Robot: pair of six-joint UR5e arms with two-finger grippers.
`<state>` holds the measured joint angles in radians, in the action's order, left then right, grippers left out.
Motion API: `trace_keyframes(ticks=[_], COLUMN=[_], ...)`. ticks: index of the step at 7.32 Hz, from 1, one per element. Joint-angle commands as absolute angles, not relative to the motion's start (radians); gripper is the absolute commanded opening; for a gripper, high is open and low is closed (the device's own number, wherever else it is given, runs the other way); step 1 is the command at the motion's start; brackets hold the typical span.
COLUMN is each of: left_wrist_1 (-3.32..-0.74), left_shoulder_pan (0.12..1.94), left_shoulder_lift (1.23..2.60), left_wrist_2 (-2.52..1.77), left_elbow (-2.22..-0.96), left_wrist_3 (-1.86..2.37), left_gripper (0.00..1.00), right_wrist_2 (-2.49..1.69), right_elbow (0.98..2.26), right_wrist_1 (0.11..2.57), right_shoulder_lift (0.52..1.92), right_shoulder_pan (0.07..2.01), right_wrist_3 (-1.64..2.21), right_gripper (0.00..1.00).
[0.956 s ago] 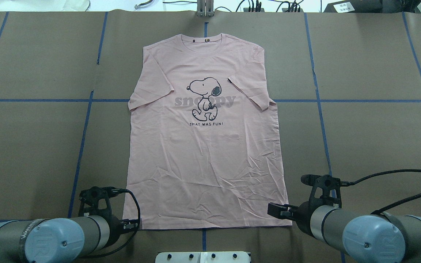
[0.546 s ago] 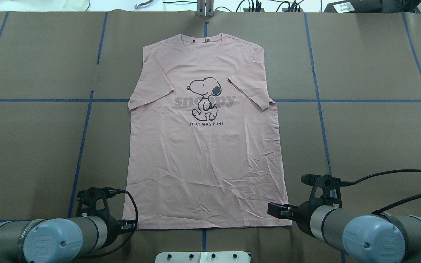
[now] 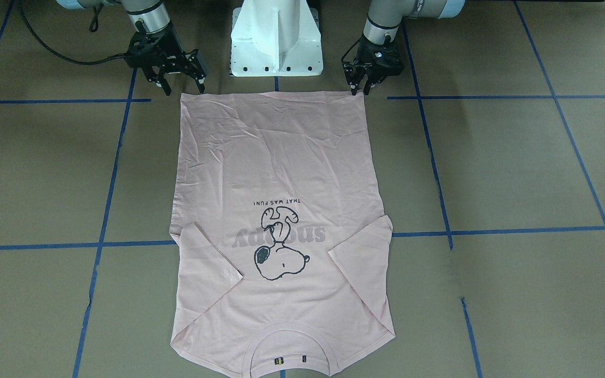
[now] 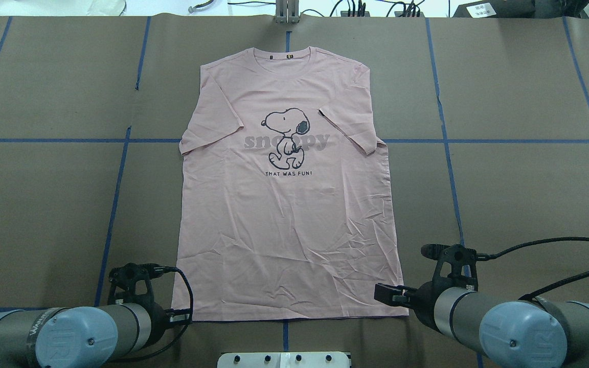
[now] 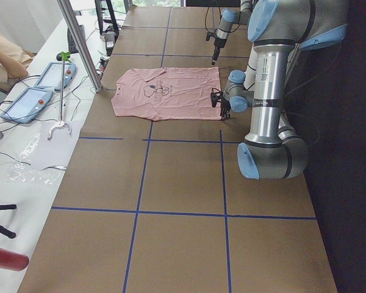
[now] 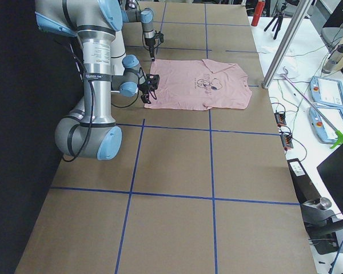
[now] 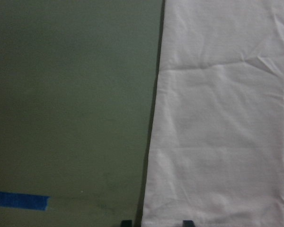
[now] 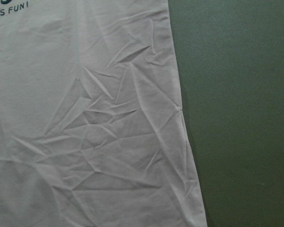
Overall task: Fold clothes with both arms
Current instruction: 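Grasp the hem corners with both grippers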
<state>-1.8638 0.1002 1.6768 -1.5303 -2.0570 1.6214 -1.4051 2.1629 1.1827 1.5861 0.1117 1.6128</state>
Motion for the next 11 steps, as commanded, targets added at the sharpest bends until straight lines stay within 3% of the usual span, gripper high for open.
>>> trace_keyframes(ticks=[1, 2, 3, 4, 6, 8, 11], left_wrist_1=[-1.864, -1.864, -1.864, -1.864, -1.864, -1.864, -1.864], left_shoulder_pan=[0.098, 0.100, 0.100, 0.100, 0.100, 0.100, 0.097], left_shoulder_lift=[1.680, 1.681, 1.681, 1.680, 1.680, 1.686, 1.690], left_wrist_2=[-1.531, -1.531, -1.531, -1.531, -1.531, -1.531, -1.532], left_elbow=[-2.056, -2.056, -2.056, -2.056, -2.057, -2.057, -2.059], left_wrist_3=[1.621, 1.621, 1.621, 1.621, 1.621, 1.621, 1.621], left_gripper=[0.37, 0.27, 0.09, 0.00, 0.00, 0.00, 0.00], right_wrist_2=[-1.398, -1.397, -1.397, -1.397, -1.369, -1.271, -1.241], right_elbow=[2.163, 2.163, 2.163, 2.163, 2.161, 2.158, 2.149], right_wrist_1=[1.183, 1.183, 1.183, 1.183, 1.184, 1.294, 1.347], right_shoulder_lift=[1.586, 1.586, 1.586, 1.586, 1.586, 1.575, 1.583], right_shoulder_pan=[0.112, 0.110, 0.110, 0.109, 0.077, -0.001, -0.037], right_wrist_3=[1.612, 1.612, 1.614, 1.612, 1.650, 1.805, 1.866], right_gripper=[0.96, 0.96, 0.96, 0.96, 0.92, 0.71, 0.54])
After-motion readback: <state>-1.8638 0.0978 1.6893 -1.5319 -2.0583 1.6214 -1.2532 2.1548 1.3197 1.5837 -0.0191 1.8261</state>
